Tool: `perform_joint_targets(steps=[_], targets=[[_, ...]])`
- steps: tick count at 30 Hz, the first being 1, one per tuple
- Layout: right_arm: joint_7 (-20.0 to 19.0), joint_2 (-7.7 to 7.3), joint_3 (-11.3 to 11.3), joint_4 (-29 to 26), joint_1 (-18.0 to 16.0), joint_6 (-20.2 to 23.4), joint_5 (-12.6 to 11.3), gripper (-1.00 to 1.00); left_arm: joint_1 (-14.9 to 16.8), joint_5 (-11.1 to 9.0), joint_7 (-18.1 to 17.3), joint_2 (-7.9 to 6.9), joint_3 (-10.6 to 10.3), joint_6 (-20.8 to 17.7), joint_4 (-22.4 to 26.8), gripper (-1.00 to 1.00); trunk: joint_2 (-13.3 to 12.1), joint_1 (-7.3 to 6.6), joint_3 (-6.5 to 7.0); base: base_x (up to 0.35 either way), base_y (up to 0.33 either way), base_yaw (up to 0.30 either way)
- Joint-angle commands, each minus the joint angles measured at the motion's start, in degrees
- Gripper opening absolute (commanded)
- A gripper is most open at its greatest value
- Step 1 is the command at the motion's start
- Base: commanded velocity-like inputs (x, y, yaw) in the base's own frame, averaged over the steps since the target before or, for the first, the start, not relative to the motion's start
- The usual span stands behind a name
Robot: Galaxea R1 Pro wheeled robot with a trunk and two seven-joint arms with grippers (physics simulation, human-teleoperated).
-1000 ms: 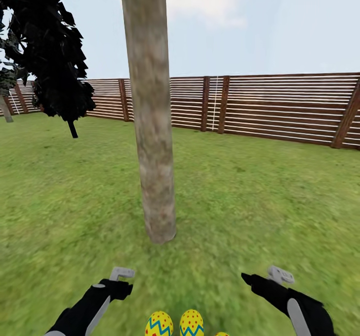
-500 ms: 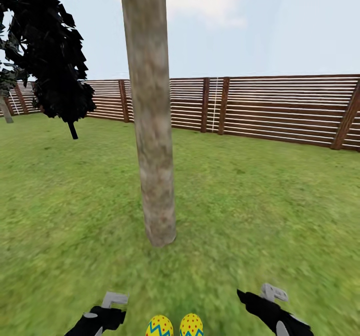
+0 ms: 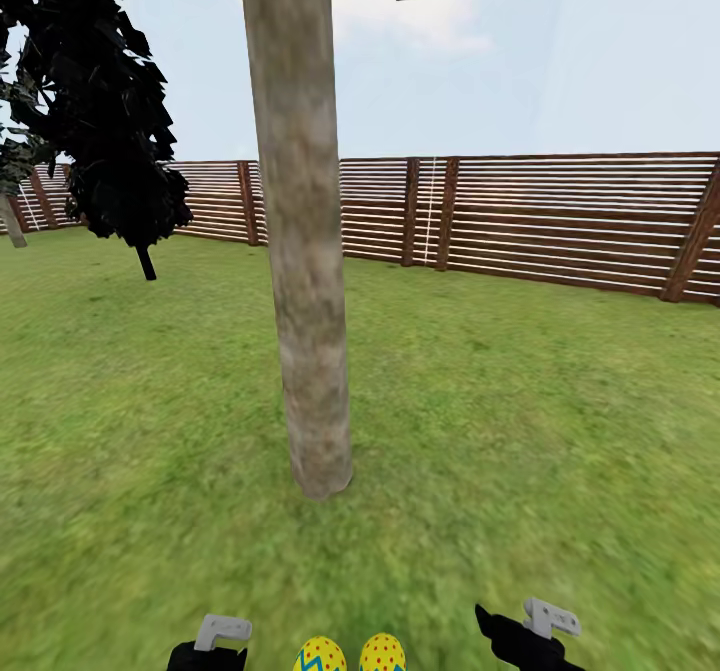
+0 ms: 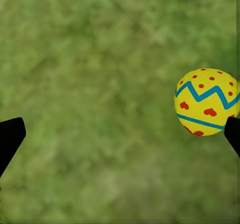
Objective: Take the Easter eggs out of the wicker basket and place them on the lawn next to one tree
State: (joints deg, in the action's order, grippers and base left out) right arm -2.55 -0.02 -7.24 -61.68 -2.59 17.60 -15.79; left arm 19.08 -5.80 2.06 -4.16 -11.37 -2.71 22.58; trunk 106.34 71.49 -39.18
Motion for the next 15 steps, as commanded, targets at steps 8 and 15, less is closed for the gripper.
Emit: perform_joint_targets(steps=[8, 15], targets=[[-0.23, -0.08, 1.28, 3.85, 0.04, -3.55, -0.26, 1.0, -0.13, -0.53, 0.59, 0.2, -0.49, 2.93, -2.78, 1.0, -3.2, -1.77, 1.38, 0.0, 0.0, 0.0], [-0.21, -0.08, 4.7, 5.8, 0.04, -4.73, -0.29, 1.0, -0.1, -0.45, 2.19, 0.24, -0.52, 3.73, -3.48, 1.0, -6.0, -3.31, 2.64, 0.0, 0.0, 0.0]])
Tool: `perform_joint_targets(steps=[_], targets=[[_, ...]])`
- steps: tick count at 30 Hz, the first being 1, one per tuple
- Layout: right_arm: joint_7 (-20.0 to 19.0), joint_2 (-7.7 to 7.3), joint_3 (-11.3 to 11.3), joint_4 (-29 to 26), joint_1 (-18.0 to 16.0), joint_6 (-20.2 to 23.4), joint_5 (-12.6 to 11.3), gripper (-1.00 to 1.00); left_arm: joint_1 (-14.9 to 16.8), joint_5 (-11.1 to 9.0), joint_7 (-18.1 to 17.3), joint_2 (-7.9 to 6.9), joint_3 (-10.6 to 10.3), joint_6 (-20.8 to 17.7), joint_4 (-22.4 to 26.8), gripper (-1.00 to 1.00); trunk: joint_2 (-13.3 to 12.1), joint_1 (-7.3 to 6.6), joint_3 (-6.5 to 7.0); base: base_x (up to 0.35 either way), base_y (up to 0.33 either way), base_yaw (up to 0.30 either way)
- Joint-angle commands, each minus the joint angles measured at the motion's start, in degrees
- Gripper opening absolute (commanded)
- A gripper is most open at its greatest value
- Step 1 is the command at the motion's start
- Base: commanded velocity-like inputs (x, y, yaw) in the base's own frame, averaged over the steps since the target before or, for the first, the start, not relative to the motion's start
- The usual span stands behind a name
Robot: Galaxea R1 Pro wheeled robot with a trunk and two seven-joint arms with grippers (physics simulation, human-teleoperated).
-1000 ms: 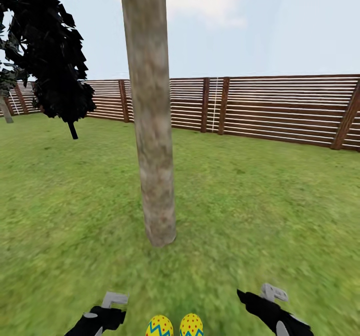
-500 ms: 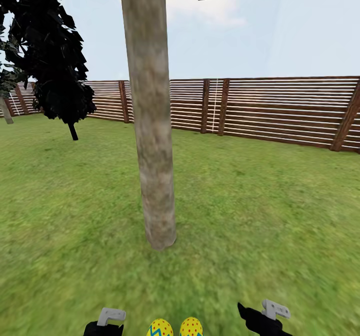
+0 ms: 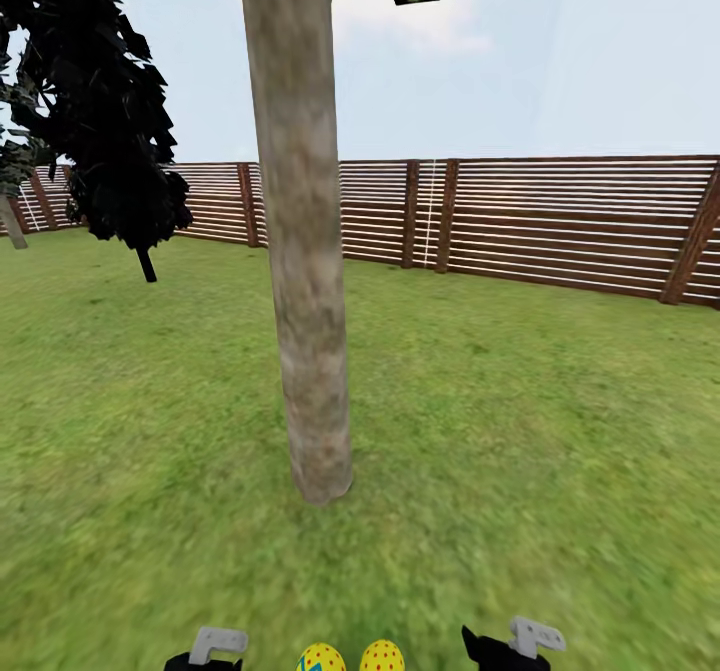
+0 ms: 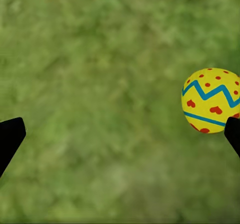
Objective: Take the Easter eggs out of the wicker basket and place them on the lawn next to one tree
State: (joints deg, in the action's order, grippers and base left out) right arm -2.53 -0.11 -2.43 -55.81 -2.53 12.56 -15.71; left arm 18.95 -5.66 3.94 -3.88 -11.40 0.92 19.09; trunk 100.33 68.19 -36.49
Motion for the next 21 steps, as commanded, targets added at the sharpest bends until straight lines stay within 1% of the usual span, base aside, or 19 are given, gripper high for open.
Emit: perform_joint_targets(steps=[1, 2, 6, 10, 18, 21], targets=[[-0.23, 0.01, 0.38, 0.19, -0.02, 0.27, -0.37, 1.0, 0.03, -0.59, 0.4, -0.05, -0.48, 0.14, -0.02, 1.0, -0.39, -0.23, 0.13, 0.0, 0.0, 0.0], [-0.2, 0.02, 1.23, 0.81, -0.02, 0.21, -0.38, 1.0, 0.03, -0.59, 0.48, -0.06, -0.48, 0.23, -0.05, 1.0, -0.79, -0.45, 0.31, 0.0, 0.0, 0.0], [-0.14, 0.02, 2.41, 3.23, -0.03, 0.05, -0.38, 1.0, 0.03, -0.58, 0.64, -0.06, -0.48, 0.41, -0.08, 1.0, -2.39, -1.33, 1.03, 0.0, 0.0, 0.0], [-0.12, 0.01, 2.72, 5.62, -0.08, -0.09, -0.33, 1.0, 0.03, -0.58, 0.75, -0.01, -0.45, 0.46, -0.1, 1.0, -4.0, -2.21, 1.74, 0.0, 0.0, 0.0], [-0.11, 0.0, 2.92, 6.96, -0.1, -0.21, -0.37, 1.0, 0.03, -0.6, 0.87, 0.0, -0.39, 0.51, -0.1, 1.0, -7.21, -3.97, 3.18, 0.0, 0.0, 0.0], [-0.11, 0.1, 2.98, 7.94, -0.1, -0.93, -0.37, 1.0, 0.03, -0.65, 0.88, 0.03, -0.34, 0.54, -0.1, 1.0, -8.41, -4.63, 3.72, 0.0, 0.0, 0.0]])
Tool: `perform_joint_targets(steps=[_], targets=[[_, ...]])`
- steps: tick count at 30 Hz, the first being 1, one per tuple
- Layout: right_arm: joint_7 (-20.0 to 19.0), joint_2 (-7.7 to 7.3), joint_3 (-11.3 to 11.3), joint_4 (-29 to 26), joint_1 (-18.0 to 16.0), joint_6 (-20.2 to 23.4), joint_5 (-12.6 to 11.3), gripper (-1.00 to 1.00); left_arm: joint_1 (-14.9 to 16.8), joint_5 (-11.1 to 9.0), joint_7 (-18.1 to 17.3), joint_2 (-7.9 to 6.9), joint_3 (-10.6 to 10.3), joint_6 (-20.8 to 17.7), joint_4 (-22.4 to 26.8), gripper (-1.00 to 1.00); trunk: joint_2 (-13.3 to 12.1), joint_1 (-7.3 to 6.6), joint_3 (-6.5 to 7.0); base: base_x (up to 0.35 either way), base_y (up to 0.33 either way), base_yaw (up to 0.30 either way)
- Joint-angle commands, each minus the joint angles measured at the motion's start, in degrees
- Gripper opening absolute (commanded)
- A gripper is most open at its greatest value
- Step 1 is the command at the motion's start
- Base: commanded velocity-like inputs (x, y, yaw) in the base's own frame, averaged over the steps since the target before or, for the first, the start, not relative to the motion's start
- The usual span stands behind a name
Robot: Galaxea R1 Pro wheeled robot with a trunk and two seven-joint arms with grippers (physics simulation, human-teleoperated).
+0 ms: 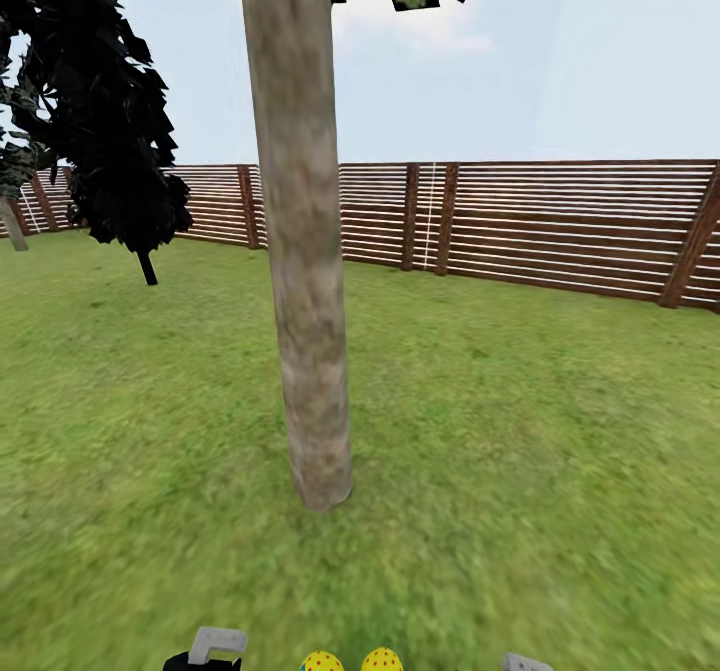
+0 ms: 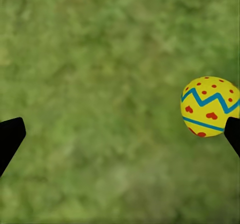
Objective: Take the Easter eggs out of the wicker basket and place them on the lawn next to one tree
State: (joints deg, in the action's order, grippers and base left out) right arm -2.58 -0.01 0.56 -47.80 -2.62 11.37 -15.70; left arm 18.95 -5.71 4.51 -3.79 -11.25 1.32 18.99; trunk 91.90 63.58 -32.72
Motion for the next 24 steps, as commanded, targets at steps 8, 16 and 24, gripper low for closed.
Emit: perform_joint_targets(steps=[8, 16, 24], targets=[[-0.06, -0.07, -0.17, 5.18, -0.02, -4.81, -0.42, 1.0, -0.04, -0.48, 1.9, 0.25, -0.67, 2.48, -0.06, 1.0, -1.59, -0.89, 0.67, 0.0, 0.0, 0.0], [-0.06, -0.09, -0.25, 7.1, -0.07, -5.49, -0.39, 1.0, -0.05, -0.29, 2.26, 0.33, -0.78, 3.22, -0.05, 1.0, -2.79, -1.55, 1.21, 0.0, 0.0, 0.0], [-0.06, -0.11, -0.14, 7.94, -0.1, -5.56, -0.46, 1.0, -0.06, -0.43, 2.41, 0.3, -0.67, 3.37, -0.08, 1.0, -5.2, -2.87, 2.28, 0.0, 0.0, 0.0]])
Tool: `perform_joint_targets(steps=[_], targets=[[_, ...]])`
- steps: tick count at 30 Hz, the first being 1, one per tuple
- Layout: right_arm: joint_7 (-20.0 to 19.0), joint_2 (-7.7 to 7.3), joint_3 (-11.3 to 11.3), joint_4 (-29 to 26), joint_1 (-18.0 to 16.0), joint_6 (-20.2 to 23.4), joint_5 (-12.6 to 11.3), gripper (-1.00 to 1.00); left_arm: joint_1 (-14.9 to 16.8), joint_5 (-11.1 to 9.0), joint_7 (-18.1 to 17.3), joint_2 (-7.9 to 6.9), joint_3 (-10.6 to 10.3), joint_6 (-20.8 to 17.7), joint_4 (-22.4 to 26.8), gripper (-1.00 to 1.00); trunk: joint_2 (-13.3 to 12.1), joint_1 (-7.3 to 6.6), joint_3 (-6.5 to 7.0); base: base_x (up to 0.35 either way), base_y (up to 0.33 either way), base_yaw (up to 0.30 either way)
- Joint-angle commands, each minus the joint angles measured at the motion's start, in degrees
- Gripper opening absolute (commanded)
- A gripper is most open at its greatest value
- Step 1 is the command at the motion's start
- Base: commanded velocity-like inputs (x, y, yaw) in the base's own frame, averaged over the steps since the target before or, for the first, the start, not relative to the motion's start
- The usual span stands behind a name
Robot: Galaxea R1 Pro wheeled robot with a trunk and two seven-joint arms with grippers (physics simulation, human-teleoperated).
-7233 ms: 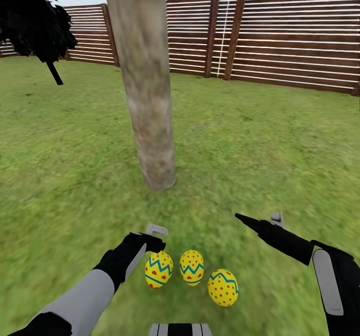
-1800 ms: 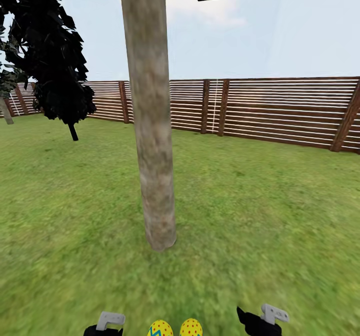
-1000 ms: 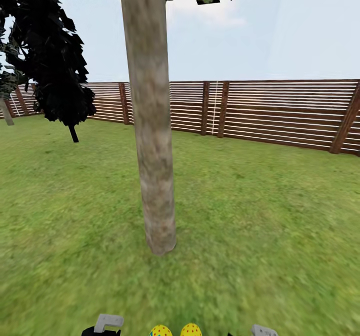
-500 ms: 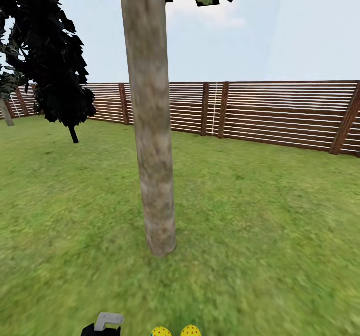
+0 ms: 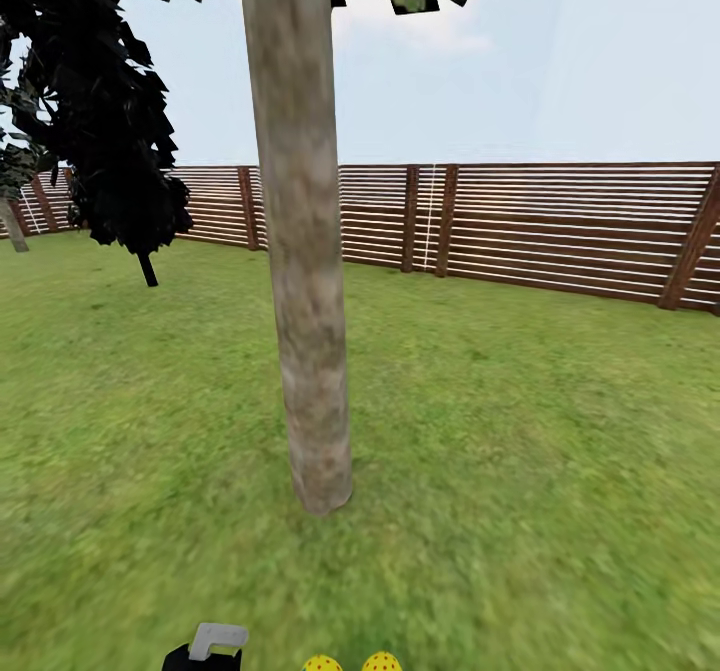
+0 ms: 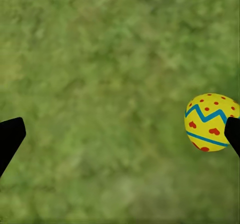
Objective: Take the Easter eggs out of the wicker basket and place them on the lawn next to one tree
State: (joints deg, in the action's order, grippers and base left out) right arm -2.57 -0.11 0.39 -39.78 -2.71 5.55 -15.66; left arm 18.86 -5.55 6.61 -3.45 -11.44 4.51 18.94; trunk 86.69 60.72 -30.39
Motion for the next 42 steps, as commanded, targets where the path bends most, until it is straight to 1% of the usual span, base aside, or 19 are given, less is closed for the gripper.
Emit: perform_joint_targets(steps=[1, 7, 9, 16, 21, 30, 32, 33, 34, 38, 42], targets=[[-0.06, -0.02, 0.02, 0.17, -0.01, 0.26, -0.5, 1.0, 0.04, -0.61, 0.31, -0.05, -0.47, 0.18, -0.03, 1.0, -0.39, -0.23, 0.13, 0.0, 0.0, 0.0], [-0.06, -0.06, -0.25, 3.09, -0.01, 0.18, -0.51, 1.0, 0.04, -0.68, 0.26, -0.08, -0.43, 0.19, -0.77, 1.0, -2.79, -1.55, 1.21, 0.0, 0.0, 0.0], [-0.03, -0.07, -0.4, 3.94, -0.01, 0.16, -0.53, 1.0, 0.04, -0.87, 0.22, -0.1, -0.43, 0.55, -3.07, 1.0, -3.59, -1.99, 1.56, 0.0, 0.0, 0.0], [-0.01, -0.04, -0.55, 4.38, -0.01, 0.08, -0.71, 1.0, 0.04, -0.86, 0.19, -0.08, -0.42, 1.65, -4.49, 1.0, -6.4, -3.52, 2.82, 0.0, 0.0, 0.0], [0.02, 0.01, -0.55, 5.36, -0.01, 0.0, -0.89, 1.0, 0.04, -0.86, 0.17, -0.07, -0.42, 3.38, -6.44, 1.0, -8.41, -4.62, 3.72, 0.0, 0.0, 0.0], [0.02, -0.05, -0.61, 7.35, -0.01, -0.28, -1.18, 1.0, 0.04, -0.84, 0.1, -0.06, -0.42, 4.73, -7.4, 1.0, -12.02, -6.6, 5.33, 0.0, 0.0, 0.0], [0.02, -0.06, -0.61, 7.61, -0.01, -1.12, -1.16, 1.0, 0.04, -0.85, 0.09, -0.06, -0.42, 4.79, -7.44, 1.0, -12.82, -7.04, 5.69, 0.0, 0.0, 0.0], [0.02, -0.06, -0.61, 8.14, -0.01, -2.44, -1.15, 1.0, 0.04, -0.82, 0.08, -0.06, -0.42, 4.83, -7.47, 1.0, -13.22, -7.26, 5.87, 0.0, 0.0, 0.0], [0.02, -0.06, -0.59, 9.96, -0.05, -4.98, -1.17, 1.0, 0.04, -0.8, 0.07, -0.06, -0.42, 4.87, -7.49, 1.0, -13.62, -7.48, 6.05, 0.0, 0.0, 0.0], [0.02, -0.07, -0.59, 12.68, -0.2, -6.61, -0.95, 1.0, 0.04, -0.78, 0.07, -0.06, -0.49, 4.89, -7.51, 1.0, -15.23, -8.36, 6.77, 0.0, 0.0, 0.0], [0.02, -0.07, -0.57, 13.76, -0.24, -7.02, -0.77, 1.0, 0.04, -0.78, 0.07, -0.06, -0.5, 4.9, -7.51, 1.0, -16.83, -9.24, 7.49, 0.0, 0.0, 0.0]])
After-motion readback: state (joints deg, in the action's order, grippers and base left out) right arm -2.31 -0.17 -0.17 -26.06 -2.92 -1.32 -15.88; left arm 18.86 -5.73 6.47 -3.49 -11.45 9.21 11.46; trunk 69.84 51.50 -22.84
